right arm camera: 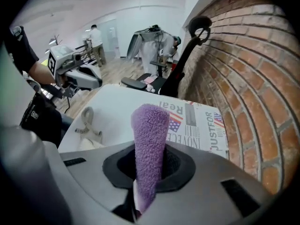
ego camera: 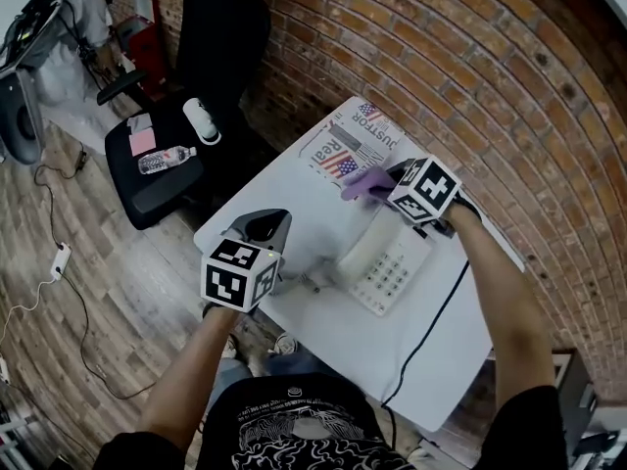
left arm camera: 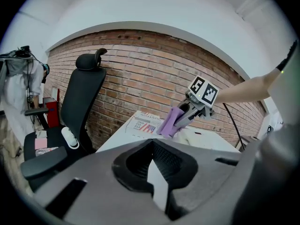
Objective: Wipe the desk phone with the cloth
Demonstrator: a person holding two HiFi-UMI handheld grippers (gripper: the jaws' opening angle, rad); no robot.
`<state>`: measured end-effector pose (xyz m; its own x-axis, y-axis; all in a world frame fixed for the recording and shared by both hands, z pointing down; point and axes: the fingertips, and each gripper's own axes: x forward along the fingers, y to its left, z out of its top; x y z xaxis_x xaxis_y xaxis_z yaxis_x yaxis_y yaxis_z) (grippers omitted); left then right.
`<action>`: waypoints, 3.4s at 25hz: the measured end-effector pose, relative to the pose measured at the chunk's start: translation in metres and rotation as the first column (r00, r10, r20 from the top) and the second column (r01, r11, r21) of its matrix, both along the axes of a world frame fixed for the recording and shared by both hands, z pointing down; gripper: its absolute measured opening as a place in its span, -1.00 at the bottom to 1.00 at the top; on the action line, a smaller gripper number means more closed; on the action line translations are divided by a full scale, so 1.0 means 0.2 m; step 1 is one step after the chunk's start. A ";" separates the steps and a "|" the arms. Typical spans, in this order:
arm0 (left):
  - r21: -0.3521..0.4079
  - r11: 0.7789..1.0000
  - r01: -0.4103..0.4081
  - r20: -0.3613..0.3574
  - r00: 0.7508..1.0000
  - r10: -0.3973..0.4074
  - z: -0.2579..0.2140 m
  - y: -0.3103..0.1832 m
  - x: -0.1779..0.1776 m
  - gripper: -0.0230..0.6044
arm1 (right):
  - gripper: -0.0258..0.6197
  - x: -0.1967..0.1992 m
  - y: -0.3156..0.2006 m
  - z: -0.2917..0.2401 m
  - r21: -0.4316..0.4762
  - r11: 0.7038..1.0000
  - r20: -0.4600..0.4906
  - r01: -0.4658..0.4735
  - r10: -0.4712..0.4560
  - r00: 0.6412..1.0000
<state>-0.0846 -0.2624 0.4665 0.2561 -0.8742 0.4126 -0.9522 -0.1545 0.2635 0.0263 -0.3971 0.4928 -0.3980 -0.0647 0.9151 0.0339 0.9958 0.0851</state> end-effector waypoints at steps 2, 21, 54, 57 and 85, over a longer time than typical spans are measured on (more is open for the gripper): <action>-0.004 1.000 0.015 0.000 1.000 -0.015 0.02 0.01 -0.01 -0.91 | -0.78 -0.01 0.03 0.05 -0.025 0.998 -0.071 0.062 -0.064 0.995; -0.015 1.000 0.014 0.009 1.000 -0.014 0.03 0.16 -0.04 -0.91 | -0.79 -0.09 0.36 0.16 -0.169 0.972 -0.301 0.164 -0.209 0.930; -0.023 0.979 -0.204 0.047 0.978 0.205 -0.02 0.55 -0.18 -0.91 | -0.79 -0.19 0.89 0.18 -0.197 0.971 -0.167 -0.136 0.103 0.981; -0.016 0.971 -0.239 0.050 0.970 0.239 -0.03 0.57 -0.18 -0.91 | -0.79 -0.19 0.94 0.19 -0.200 0.964 -0.153 -0.178 0.149 0.977; 0.040 0.905 -0.424 0.027 0.906 0.423 -0.16 0.45 0.08 -0.91 | -0.78 -0.06 0.84 -0.51 -0.092 0.875 0.405 -0.476 0.469 0.784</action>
